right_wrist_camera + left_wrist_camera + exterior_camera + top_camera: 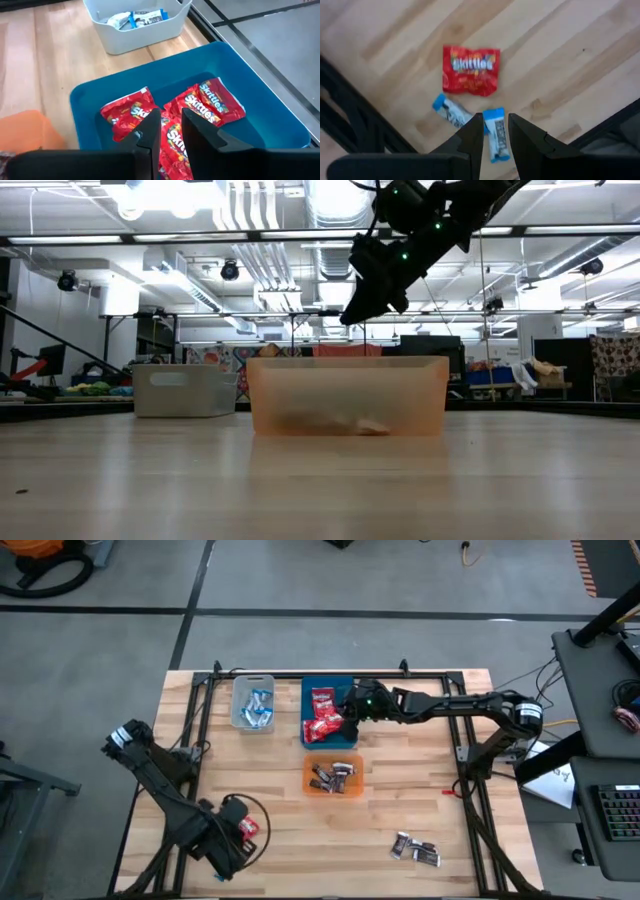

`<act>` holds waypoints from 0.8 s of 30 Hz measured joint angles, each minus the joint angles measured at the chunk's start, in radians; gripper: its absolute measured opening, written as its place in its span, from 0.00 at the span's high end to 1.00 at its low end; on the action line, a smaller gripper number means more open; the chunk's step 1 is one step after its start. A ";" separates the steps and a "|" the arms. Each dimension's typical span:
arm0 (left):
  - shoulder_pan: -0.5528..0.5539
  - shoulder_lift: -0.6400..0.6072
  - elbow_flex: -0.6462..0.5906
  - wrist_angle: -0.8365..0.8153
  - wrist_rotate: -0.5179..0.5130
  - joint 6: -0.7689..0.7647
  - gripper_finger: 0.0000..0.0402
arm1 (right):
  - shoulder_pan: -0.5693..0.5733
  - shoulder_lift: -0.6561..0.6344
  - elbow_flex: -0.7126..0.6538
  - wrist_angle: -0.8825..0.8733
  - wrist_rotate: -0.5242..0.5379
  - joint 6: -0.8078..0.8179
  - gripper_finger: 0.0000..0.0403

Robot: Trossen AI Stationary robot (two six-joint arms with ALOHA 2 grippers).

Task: Sort candy
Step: Put the blue chocolate bar into the gray bin

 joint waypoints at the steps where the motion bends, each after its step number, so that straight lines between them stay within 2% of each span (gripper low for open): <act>1: -0.012 0.006 0.000 0.002 0.007 -0.034 0.81 | 0.004 0.000 0.009 -0.014 0.000 -0.004 0.82; 12: -0.117 0.094 -0.047 0.078 0.011 -0.381 0.81 | 0.073 -0.002 0.022 -0.044 -0.001 -0.047 0.80; 18: -0.118 0.092 -0.199 0.222 0.039 -0.422 0.89 | 0.089 -0.002 0.022 -0.040 -0.001 -0.050 0.79; 24: -0.117 0.088 -0.280 0.232 0.056 -0.505 0.95 | 0.099 -0.002 0.022 -0.055 -0.001 -0.044 0.77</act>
